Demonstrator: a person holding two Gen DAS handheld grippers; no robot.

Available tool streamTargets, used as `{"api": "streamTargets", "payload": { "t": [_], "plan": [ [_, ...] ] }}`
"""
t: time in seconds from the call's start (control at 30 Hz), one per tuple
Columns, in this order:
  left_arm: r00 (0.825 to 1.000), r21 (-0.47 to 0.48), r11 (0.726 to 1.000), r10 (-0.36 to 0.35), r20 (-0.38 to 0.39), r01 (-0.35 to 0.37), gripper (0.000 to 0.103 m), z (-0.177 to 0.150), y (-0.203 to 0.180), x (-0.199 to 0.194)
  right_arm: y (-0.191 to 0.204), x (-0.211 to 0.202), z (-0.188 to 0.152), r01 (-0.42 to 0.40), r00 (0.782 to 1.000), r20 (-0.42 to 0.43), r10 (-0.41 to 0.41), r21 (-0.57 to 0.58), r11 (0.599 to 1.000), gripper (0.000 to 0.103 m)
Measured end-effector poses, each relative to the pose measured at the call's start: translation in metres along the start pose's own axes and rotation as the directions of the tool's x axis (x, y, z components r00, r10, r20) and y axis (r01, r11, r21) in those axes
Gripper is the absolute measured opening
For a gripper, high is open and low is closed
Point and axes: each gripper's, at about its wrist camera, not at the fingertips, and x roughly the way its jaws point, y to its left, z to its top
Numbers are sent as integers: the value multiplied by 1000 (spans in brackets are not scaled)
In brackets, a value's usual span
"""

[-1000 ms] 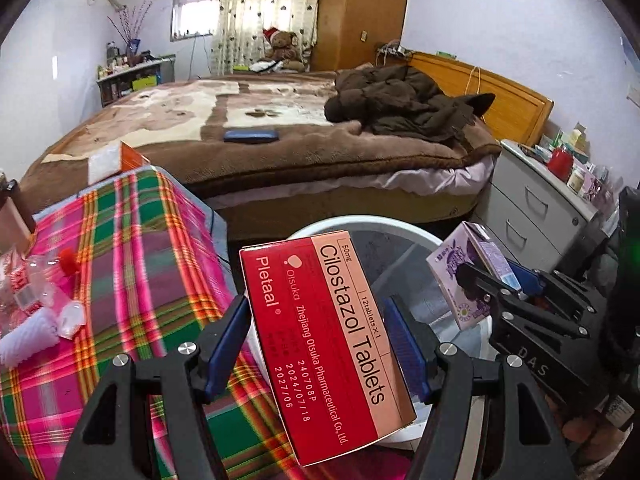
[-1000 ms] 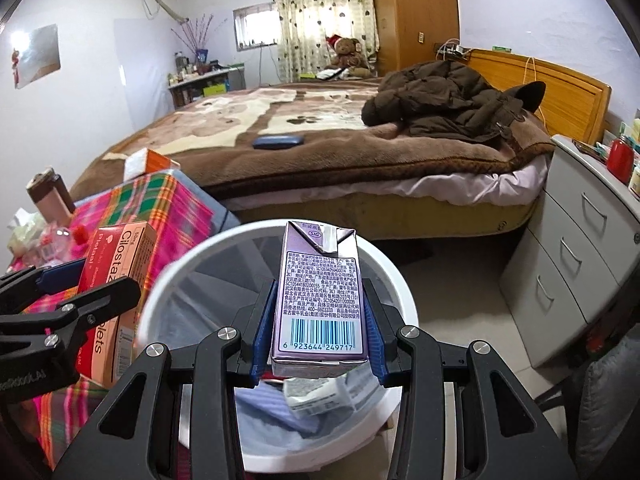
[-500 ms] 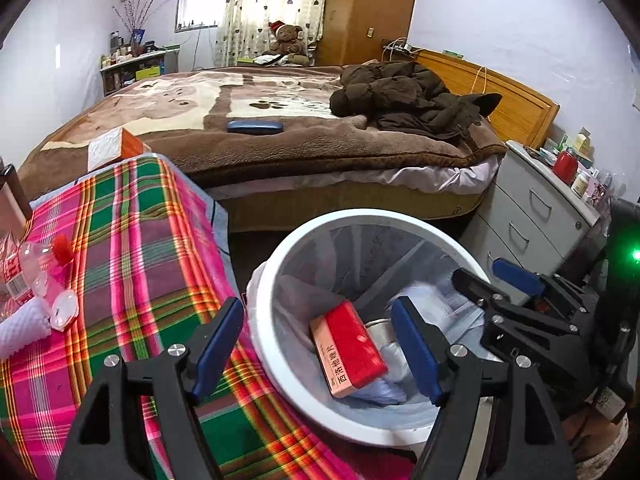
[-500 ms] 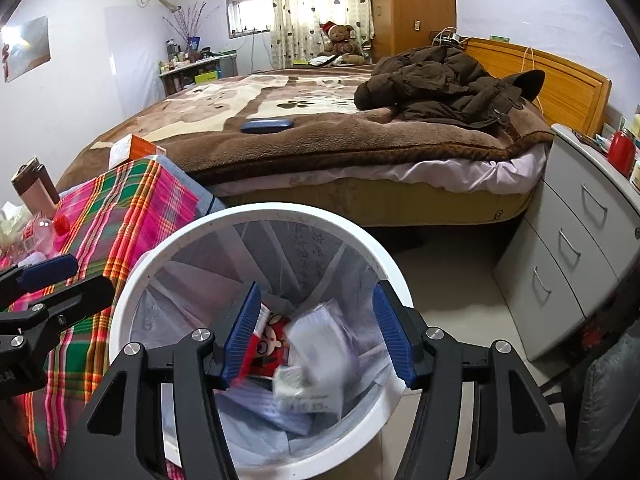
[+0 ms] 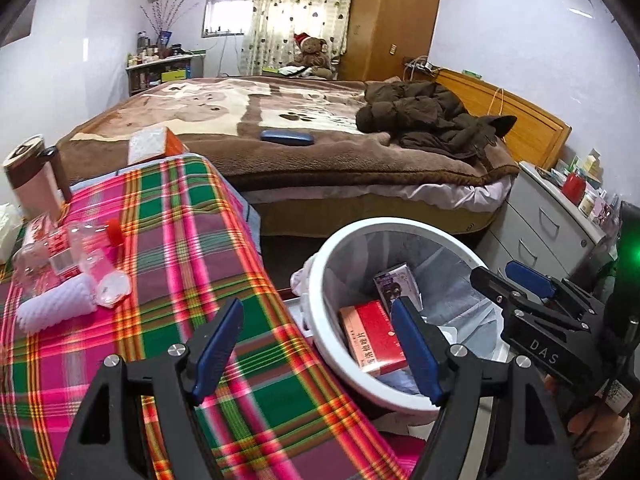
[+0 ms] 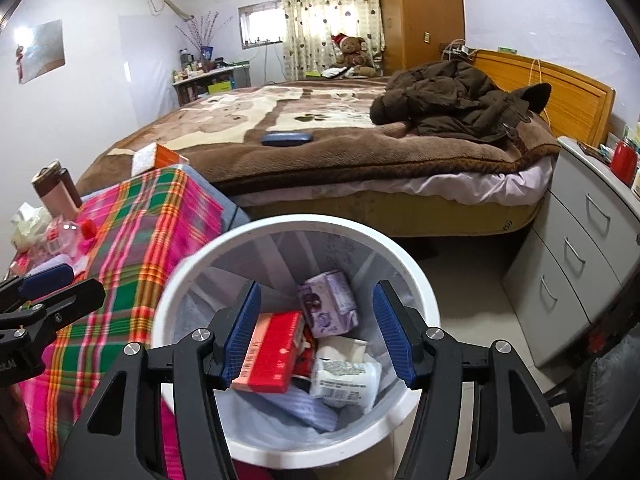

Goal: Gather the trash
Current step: 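Move both open grippers back over the cluttered table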

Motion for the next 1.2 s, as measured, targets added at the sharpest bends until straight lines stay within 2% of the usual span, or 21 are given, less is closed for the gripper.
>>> {"api": "streamTargets", "payload": {
  "t": [0.37, 0.6, 0.97, 1.2],
  "plan": [
    [997, -53, 997, 57, 55, -54, 78, -10, 38, -35, 36, -16, -1, -61, 997, 44, 63, -40, 997, 60],
    [988, -86, 988, 131, 77, -125, 78, -19, 68, -55, 64, -21, -1, -119, 990, 61, 124, -79, 990, 60],
    [969, -155, 962, 237, 76, -223, 78, -38, 129, -77, 115, -12, -1, -196, 978, 44, 205, -145, 970, 60],
    [953, -219, 935, 299, 58, -280, 78, -48, 170, -87, 148, -6, -2, -245, 967, 18, 253, -190, 951, 60]
  ]
}}
